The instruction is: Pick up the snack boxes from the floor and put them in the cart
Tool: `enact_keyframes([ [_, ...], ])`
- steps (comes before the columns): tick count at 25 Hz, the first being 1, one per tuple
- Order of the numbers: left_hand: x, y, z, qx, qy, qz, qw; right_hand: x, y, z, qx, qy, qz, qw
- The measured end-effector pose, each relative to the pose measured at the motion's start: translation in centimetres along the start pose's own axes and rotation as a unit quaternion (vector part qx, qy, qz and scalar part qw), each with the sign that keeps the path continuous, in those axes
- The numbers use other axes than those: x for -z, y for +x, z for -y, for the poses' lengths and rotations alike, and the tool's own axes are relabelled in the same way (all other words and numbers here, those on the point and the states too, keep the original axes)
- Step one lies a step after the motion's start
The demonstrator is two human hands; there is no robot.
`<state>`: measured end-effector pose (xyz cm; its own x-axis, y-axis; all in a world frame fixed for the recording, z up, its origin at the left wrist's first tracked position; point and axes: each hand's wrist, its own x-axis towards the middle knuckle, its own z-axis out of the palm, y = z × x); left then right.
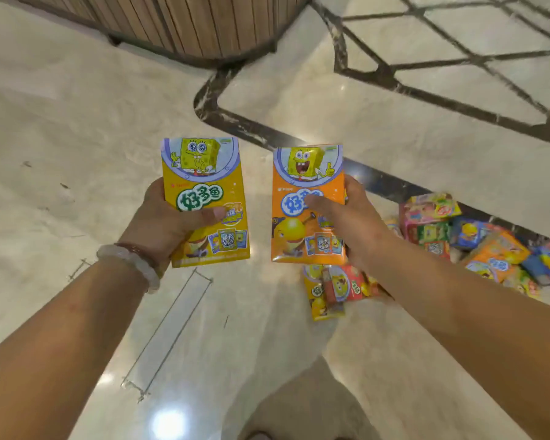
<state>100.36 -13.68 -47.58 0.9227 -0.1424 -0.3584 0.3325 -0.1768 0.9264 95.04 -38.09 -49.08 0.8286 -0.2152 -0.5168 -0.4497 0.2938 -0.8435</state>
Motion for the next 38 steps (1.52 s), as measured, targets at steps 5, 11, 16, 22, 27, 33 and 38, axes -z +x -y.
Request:
enact_keyframes([
  [5, 1.4, -8.3, -26.1, -0.068, -0.016, 0.07, 0.995, -0.6, -13.2, 24.4, 0.112, -0.03, -0.002, 0.993],
  [11, 1.1, -20.8, -54.1, -0.246, -0.037, 0.12, 0.961, 1.8, -31.2, 49.1, 0.295, -0.044, -0.014, 0.954],
  [16, -3.4, -29.2, -64.9, -0.37, -0.061, 0.136, 0.917, 5.7, -43.2, 58.4, 0.403, -0.038, -0.048, 0.913],
  [22, -8.6, -35.5, -69.2, -0.413, -0.082, 0.248, 0.873, 8.8, -55.0, 59.6, 0.469, -0.052, -0.101, 0.876],
  [27, -11.5, -39.1, -70.4, -0.397, -0.027, 0.354, 0.846, 10.0, -63.8, 56.1, 0.49, -0.041, -0.213, 0.844],
  [33, -16.8, -46.2, -67.7, -0.368, -0.025, 0.489, 0.791, 11.3, -75.1, 48.5, 0.472, -0.009, -0.359, 0.805],
  [38, -22.2, -58.0, -64.4, -0.343, -0.041, 0.604, 0.718, 11.7, -87.9, 41.1, 0.459, 0.007, -0.483, 0.745],
])
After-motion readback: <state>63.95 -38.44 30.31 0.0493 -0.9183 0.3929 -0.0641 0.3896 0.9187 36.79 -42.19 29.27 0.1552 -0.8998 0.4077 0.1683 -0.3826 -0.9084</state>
